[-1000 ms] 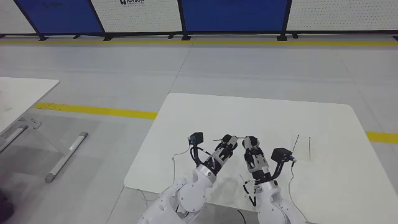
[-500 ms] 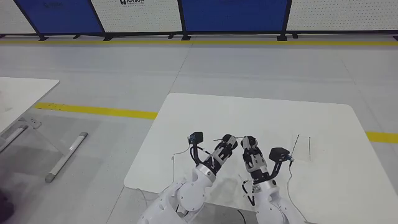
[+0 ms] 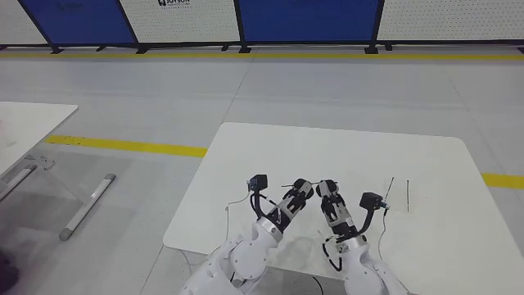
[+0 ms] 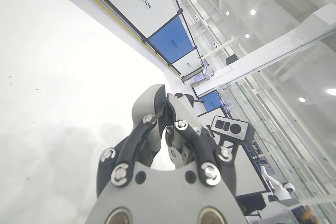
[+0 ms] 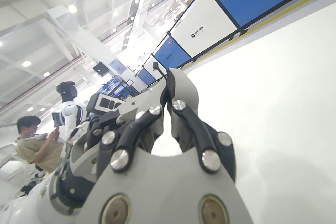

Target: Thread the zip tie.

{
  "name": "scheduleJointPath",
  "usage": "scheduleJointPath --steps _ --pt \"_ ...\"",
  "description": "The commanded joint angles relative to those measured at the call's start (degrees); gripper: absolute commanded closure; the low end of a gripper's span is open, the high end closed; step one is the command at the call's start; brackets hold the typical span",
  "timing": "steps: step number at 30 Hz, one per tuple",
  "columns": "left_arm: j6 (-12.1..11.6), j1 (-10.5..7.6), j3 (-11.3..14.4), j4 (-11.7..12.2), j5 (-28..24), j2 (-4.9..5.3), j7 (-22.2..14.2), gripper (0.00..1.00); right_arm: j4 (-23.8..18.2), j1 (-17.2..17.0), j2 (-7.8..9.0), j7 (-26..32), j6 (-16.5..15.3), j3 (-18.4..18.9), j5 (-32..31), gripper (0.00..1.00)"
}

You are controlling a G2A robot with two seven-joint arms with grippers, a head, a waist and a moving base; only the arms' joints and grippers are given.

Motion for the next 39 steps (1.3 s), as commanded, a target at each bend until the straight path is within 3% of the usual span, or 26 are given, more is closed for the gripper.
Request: scheduleJointPath --steps 1,6,12,21,39 --pt "-0.30 0.18 -0.18 -0.14 -0.18 0.07 -0.37 1.00 -0.41 0.04 0.18 1.68 -0.07 0.33 1.76 1.00" --pt "-0.78 0.45 -0.19 -0.26 -0.05 0.14 -0.57 1.00 -1.49 -0.28 0.66 3.74 -0.07 0.24 3.37 1.00" --pt "-1.18 0.65 -0.17 -0.44 -0.38 0.17 -0.65 1.00 -3.77 -0.52 1.86 8.43 -0.07 0.67 10.04 1.00" --pt "-1.82 1.28 -0.70 -1.30 -1.45 0.38 -1.68 1.00 -4.56 -0.21 3.60 10.00 -0.07 1.07 14.19 1.00" --pt "-1.79 1.62 -1.02 -2.32 -1.18 0.66 -2.41 1.00 -3.60 1.74 5.87 9.21 -0.07 -1.81 11.34 1.00"
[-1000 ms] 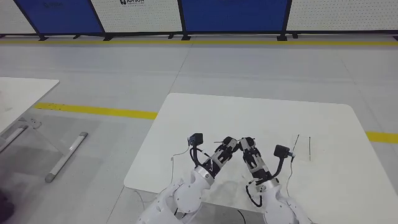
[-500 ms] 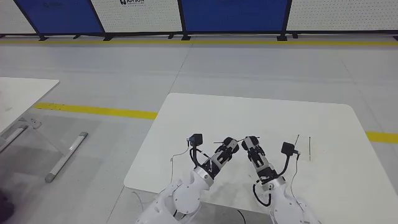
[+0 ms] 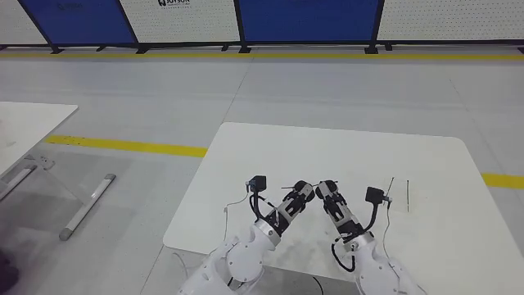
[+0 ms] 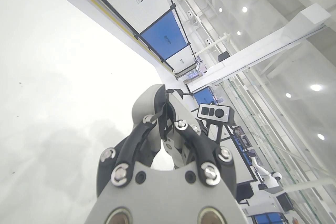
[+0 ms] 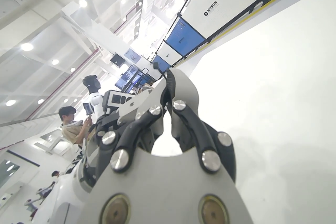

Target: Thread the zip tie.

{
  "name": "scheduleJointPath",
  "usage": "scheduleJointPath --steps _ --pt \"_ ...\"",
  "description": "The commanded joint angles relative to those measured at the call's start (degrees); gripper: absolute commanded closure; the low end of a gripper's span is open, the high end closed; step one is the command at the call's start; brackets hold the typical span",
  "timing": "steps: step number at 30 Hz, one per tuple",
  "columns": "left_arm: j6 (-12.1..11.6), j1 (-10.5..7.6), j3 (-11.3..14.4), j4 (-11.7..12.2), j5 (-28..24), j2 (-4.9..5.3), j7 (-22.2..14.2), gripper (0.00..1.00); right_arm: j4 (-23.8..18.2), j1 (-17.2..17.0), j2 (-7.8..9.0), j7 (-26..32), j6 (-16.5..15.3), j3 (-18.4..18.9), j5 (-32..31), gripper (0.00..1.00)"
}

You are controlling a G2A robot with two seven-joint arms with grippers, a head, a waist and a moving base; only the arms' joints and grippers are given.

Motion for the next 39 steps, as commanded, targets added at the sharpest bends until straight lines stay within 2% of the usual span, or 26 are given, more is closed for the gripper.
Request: scheduleJointPath --steps 1,11,12,15,18,22,33,39 --pt "0.03 0.01 0.00 -0.10 0.07 0.03 -0.07 1.00 -0.07 0.14 0.26 0.23 0.00 -0.33 -0.22 1.00" --pt "0.60 -0.10 0.31 0.00 0.69 0.00 0.94 1.00 -0.75 0.01 1.53 -1.21 0.00 -0.96 2.25 1.00" --pt "0.62 -0.14 0.38 0.12 0.71 -0.01 1.06 1.00 -0.80 -0.07 1.65 -1.58 0.00 -0.93 2.28 0.94" --pt "0.55 -0.19 0.69 0.45 0.81 -0.06 1.40 1.00 -0.92 -0.32 1.99 -2.84 0.00 -1.08 1.97 0.86" --pt "0.49 -0.20 1.01 0.71 1.03 -0.10 1.64 1.00 -1.26 -0.55 2.31 -4.11 0.00 -1.41 1.81 0.80" --pt "0.51 -0.25 1.24 0.93 1.34 -0.13 2.02 1.00 -1.44 -0.68 2.75 -5.44 0.00 -1.79 0.93 0.77" --pt "0.51 -0.14 1.97 1.21 1.85 -0.23 2.95 1.00 -2.37 -1.60 4.04 -9.03 0.00 -2.16 -0.45 1.00" --pt "0.43 -0.24 2.33 1.07 1.77 -0.29 3.16 1.00 -2.41 -1.32 4.70 -8.59 0.00 -2.73 -0.63 1.00"
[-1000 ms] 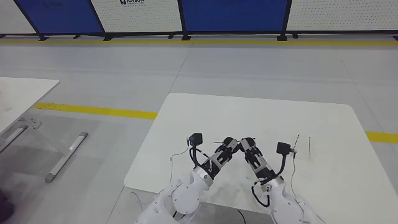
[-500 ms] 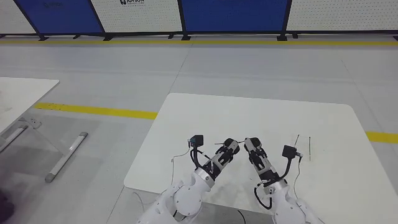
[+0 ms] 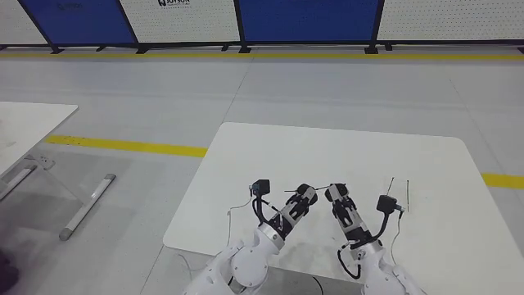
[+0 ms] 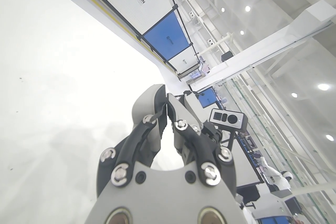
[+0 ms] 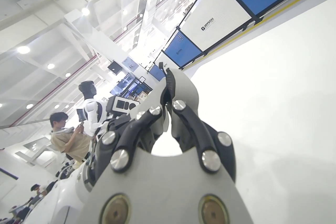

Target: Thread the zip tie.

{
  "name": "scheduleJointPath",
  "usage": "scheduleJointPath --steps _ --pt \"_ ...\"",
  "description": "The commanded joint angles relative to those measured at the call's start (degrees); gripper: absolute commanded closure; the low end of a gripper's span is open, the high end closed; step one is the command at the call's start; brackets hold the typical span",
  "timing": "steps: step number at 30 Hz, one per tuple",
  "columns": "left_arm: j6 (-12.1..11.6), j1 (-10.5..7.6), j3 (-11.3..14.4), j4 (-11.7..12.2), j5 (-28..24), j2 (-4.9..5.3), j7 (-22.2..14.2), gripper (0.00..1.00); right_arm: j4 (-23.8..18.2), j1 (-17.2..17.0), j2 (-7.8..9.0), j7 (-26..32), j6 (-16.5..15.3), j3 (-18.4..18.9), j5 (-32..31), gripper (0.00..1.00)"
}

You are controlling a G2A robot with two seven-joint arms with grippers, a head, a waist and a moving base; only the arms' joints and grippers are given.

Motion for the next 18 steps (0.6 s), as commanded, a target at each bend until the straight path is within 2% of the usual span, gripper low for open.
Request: scheduleJointPath --steps 1,13,14,16,17,18 --pt "-0.02 0.03 0.00 -0.13 0.10 0.01 0.12 1.00 0.26 0.41 0.17 0.67 0.00 -0.45 -0.15 1.00" --pt "0.92 -0.18 0.15 -0.15 0.22 -0.06 0.61 1.00 0.42 0.89 1.18 -0.85 0.00 -0.62 -0.49 1.00" --pt "1.00 -0.24 0.25 -0.21 0.27 -0.08 0.64 0.84 0.44 0.87 1.24 -1.02 0.00 -0.54 -0.82 1.00" --pt "1.03 -0.35 0.47 -0.29 0.41 -0.11 0.61 0.60 0.46 0.87 1.31 -1.11 0.00 -0.59 -1.21 1.00" --pt "1.01 -0.38 0.56 -0.34 0.47 -0.13 0.65 0.40 0.51 0.92 1.32 -1.05 0.00 -0.66 -1.30 1.00" --pt "0.96 -0.38 0.68 -0.38 0.55 -0.14 0.57 0.35 0.59 0.99 1.32 -0.90 0.00 -0.73 -1.37 1.00"
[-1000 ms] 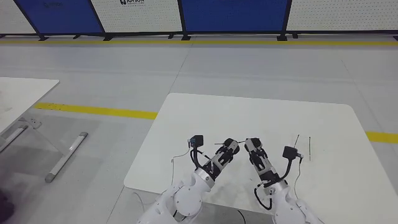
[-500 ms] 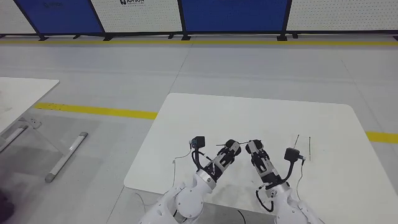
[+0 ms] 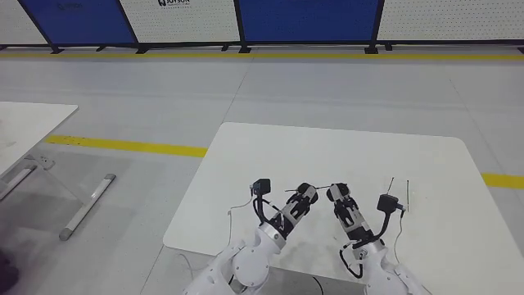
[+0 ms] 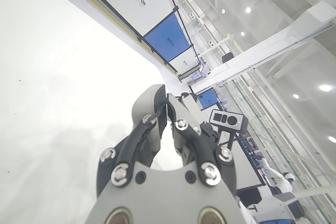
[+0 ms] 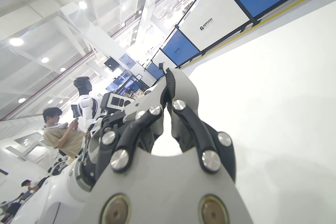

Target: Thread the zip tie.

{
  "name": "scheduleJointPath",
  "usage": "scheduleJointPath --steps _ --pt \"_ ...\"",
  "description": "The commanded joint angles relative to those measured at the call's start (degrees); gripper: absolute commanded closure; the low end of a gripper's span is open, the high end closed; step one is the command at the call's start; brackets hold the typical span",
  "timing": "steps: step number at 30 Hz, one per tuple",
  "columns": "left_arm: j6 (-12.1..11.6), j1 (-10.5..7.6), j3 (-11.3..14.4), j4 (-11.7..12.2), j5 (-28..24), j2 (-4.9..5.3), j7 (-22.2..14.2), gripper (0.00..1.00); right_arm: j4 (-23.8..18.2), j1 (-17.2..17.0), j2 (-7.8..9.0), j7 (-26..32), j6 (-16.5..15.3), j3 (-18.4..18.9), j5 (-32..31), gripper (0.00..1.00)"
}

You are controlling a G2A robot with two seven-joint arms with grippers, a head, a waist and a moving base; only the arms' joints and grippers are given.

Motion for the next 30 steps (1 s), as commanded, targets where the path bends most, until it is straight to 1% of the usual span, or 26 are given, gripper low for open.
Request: scheduleJointPath --steps 1,2,3,11,12,13,15,17,18,19,20,22,26,27,30 --pt "-0.14 0.02 0.19 -0.08 -0.04 -0.01 -0.24 0.15 0.19 0.18 -0.01 0.27 0.00 -0.14 -0.15 1.00" --pt "-0.15 0.03 0.16 -0.12 -0.15 0.00 -0.34 0.04 0.27 0.26 -0.02 0.31 0.00 -0.18 -0.25 1.00" --pt "-0.13 0.03 0.09 -0.15 -0.20 0.01 -0.37 0.01 0.33 0.31 -0.04 0.30 0.00 -0.22 -0.29 1.00" --pt "-0.51 0.38 -0.60 -0.30 -1.13 0.07 0.25 0.00 1.41 0.44 -0.30 -0.70 0.00 0.39 0.16 1.00" --pt "-0.54 0.42 -0.67 -0.30 -1.15 0.08 0.28 0.02 1.49 0.42 -0.33 -0.81 0.00 0.52 0.28 1.00" --pt "-0.57 0.45 -0.74 -0.32 -1.18 0.09 0.30 0.09 1.51 0.40 -0.37 -0.83 0.00 0.60 0.32 1.00" --pt "-0.61 0.52 -0.87 -0.37 -1.24 0.11 0.31 0.18 1.54 0.31 -0.44 -0.89 0.00 0.76 0.24 1.00" --pt "-0.60 0.54 -0.91 -0.41 -1.26 0.12 0.33 0.35 1.56 0.22 -0.51 -0.99 0.00 0.88 0.07 1.00" --pt "-0.59 0.54 -0.93 -0.43 -1.25 0.12 0.35 0.39 1.57 0.17 -0.57 -1.08 0.00 0.94 -0.01 1.00" --pt "-0.59 0.53 -0.94 -0.45 -1.23 0.12 0.39 0.46 1.58 0.14 -0.61 -1.13 0.00 0.98 -0.05 1.00" --pt "-0.58 0.53 -0.94 -0.47 -1.18 0.12 0.42 0.51 1.59 0.11 -0.66 -1.19 0.00 1.01 -0.04 1.00" --pt "-0.49 0.50 -0.93 -0.48 -1.05 0.12 0.46 0.55 1.68 0.08 -0.78 -1.26 0.00 1.08 -0.10 1.00" --pt "-0.32 0.41 -0.90 -0.44 -0.87 0.11 0.43 0.67 1.81 0.00 -1.00 -1.56 0.00 1.25 -0.08 1.00" --pt "-0.31 0.39 -0.88 -0.43 -0.83 0.11 0.38 0.73 1.84 -0.02 -1.05 -1.63 0.00 1.30 -0.06 1.00" --pt "-0.36 0.28 -0.78 -0.29 -0.47 0.14 -0.07 0.78 1.91 -0.06 -1.21 -1.65 0.00 1.41 -0.10 1.00"
